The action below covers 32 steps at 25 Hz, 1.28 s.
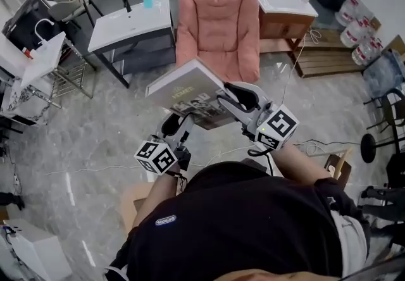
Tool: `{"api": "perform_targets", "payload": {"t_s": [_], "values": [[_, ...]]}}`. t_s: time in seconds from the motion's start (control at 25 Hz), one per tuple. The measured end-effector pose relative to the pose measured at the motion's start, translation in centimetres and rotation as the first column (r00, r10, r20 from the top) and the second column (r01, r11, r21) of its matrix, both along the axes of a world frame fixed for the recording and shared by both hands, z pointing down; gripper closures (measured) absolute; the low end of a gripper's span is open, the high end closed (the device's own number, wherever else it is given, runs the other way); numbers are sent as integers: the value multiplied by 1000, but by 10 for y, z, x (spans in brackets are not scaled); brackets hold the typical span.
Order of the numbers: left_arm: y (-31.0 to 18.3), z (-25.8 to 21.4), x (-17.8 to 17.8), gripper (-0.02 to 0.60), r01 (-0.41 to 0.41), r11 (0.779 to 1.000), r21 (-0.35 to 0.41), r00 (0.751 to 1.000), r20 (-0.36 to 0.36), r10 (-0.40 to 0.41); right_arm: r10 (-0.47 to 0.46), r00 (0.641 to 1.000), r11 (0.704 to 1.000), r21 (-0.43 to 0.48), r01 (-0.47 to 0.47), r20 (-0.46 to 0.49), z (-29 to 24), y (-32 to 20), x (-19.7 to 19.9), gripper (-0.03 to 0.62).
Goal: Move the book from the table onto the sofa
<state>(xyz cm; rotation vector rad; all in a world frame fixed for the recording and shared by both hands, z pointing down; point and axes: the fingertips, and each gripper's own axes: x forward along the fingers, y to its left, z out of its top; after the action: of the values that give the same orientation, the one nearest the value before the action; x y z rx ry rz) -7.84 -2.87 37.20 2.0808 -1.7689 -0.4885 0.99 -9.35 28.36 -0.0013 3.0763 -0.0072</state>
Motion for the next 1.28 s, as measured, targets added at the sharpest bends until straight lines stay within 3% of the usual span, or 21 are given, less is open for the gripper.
{"api": "perform_targets", "payload": {"t_s": [0.48, 0.84, 1.04, 1.28], "values": [[-107, 25, -21, 371, -58, 995, -84, 998, 11, 59, 57, 998, 993, -103, -55, 12, 33, -111, -17, 419], [-251, 49, -50, 371, -49, 986, -162, 999, 6, 51, 35, 999, 984, -175, -33, 10, 61, -260, -46, 419], [-340, 65, -56, 371, -57, 971, -231, 998, -32, 51, 42, 999, 960, -278, -46, -22, 81, -357, -53, 421], [-352, 82, -59, 373, -59, 964, -260, 998, -30, 53, 27, 999, 950, -309, -32, -21, 100, -373, -56, 421]]}}
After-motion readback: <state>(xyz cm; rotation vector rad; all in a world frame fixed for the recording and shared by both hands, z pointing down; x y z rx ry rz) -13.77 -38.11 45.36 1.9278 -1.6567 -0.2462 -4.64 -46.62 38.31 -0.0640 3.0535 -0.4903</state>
